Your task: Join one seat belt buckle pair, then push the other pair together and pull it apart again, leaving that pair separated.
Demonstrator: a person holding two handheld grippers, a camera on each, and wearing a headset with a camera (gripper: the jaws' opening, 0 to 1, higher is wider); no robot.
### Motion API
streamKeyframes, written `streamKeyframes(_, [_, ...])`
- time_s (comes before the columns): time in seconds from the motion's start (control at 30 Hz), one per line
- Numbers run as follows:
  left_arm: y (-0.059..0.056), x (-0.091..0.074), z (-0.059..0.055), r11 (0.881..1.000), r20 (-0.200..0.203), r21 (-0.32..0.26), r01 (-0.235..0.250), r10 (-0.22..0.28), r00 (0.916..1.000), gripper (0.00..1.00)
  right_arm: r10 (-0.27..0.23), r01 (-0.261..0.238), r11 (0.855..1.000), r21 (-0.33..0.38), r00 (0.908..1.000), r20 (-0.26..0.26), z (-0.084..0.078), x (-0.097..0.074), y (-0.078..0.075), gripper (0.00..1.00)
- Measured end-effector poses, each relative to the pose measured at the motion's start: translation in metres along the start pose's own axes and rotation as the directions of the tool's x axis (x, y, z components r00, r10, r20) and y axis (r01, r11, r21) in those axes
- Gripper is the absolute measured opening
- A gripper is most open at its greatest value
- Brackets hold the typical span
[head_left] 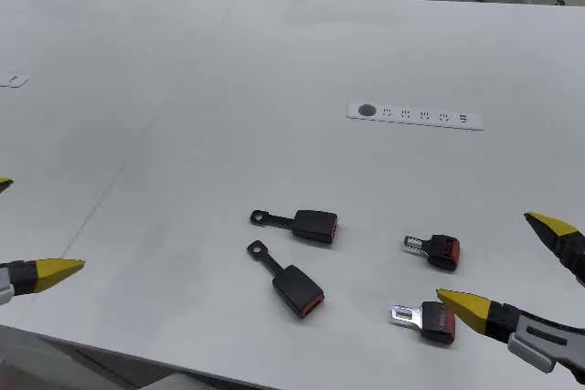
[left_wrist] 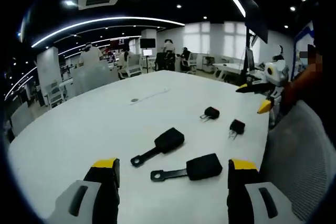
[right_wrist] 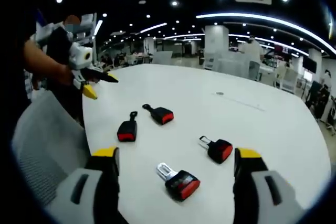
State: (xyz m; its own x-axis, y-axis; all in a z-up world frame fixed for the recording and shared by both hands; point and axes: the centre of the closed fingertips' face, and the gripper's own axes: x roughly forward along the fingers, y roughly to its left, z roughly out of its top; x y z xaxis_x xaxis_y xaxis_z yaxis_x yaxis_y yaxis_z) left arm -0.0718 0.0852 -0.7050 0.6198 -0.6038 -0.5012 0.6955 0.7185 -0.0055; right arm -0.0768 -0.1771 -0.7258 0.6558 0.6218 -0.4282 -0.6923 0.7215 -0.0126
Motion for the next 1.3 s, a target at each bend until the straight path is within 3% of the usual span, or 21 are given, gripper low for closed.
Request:
streamKeyframes(0.3, [0.003, -0.003, 0.003, 1.0, 0.003, 0.013, -0.005, 0.005, 1.0, 0.86, 0.001, -0.001, 1.0, -0.004, 1.0, 0.008, 0.005, -0.001, -0.003, 0.91])
streamKeyframes(1.3, [-0.007, 0.001, 0.004, 0.999, -0.014, 0.035, 0.025, -0.025, 0.9996, 0.86, 0.013, -0.013, 1.0, -0.004, 0.9998, 0.012, 0.008, -0.005, -0.003, 0.91])
